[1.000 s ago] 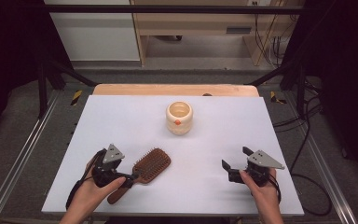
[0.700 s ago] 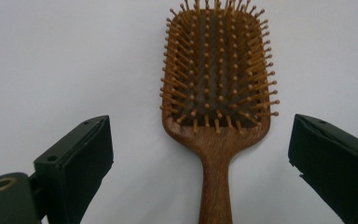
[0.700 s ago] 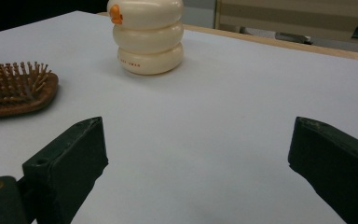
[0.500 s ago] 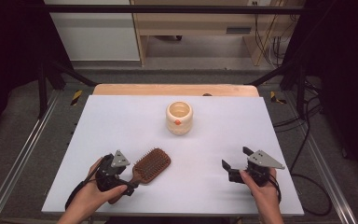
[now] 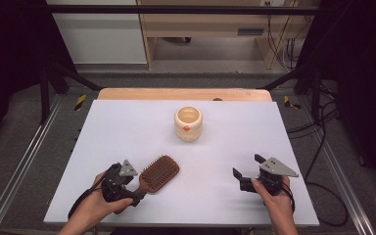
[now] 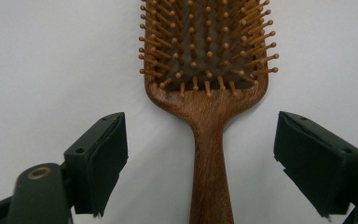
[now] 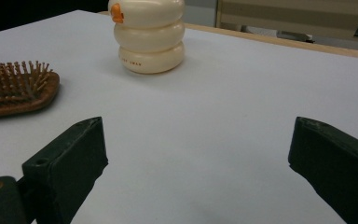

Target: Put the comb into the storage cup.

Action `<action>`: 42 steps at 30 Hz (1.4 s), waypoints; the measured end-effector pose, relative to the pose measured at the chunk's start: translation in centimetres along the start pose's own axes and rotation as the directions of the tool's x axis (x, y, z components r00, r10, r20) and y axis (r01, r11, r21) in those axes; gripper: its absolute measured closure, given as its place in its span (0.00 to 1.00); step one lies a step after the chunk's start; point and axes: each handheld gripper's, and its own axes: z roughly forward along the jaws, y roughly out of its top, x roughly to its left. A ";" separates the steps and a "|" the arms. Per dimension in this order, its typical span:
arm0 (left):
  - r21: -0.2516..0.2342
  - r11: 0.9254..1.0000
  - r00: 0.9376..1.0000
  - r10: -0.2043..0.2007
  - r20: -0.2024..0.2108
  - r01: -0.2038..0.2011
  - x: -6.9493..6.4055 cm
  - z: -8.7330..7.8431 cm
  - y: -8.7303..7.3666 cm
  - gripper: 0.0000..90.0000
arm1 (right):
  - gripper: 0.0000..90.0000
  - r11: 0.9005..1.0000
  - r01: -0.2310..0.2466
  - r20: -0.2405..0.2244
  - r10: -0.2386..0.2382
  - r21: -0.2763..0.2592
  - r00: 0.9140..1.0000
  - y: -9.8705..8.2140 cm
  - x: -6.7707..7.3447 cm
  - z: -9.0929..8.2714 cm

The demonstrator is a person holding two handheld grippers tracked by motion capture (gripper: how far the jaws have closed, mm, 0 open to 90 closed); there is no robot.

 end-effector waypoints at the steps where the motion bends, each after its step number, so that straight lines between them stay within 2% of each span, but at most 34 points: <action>1: 0.007 1.000 1.000 0.000 0.006 0.000 0.0 0.1 0.0 0.26 | 0.05 1.000 0.000 0.000 0.000 0.000 1.000 0.0 0.0 0.0; 11: 0.086 0.996 0.998 0.008 0.058 -0.013 0.2 1.4 0.4 0.42 | 0.05 1.000 0.001 -0.003 -0.001 0.004 1.000 0.0 0.0 0.0; 13: 0.101 0.995 0.998 0.013 0.054 -0.018 0.2 1.6 0.5 0.44 | 0.05 1.000 0.000 -0.003 0.000 0.005 1.000 0.0 0.0 0.0; 27: 0.141 0.990 0.997 0.006 0.072 -0.016 0.0 2.0 0.7 0.60 | 0.05 1.000 0.002 -0.009 -0.002 0.008 1.000 0.0 0.0 0.1; 32: 0.152 0.988 0.999 0.008 0.052 -0.016 -0.1 2.2 0.7 0.67 | 0.05 1.000 0.001 -0.009 -0.001 0.009 1.000 0.0 0.0 0.1; 37: 0.146 0.989 1.000 0.020 0.023 -0.024 -0.4 2.3 0.6 0.68 | 0.05 1.000 0.001 -0.011 -0.001 0.009 1.000 0.0 0.0 0.1; 42: 0.133 0.991 0.999 0.028 0.022 -0.031 -0.6 2.3 0.5 0.74 | 0.05 1.000 0.004 -0.012 -0.004 0.010 1.000 0.0 0.1 0.1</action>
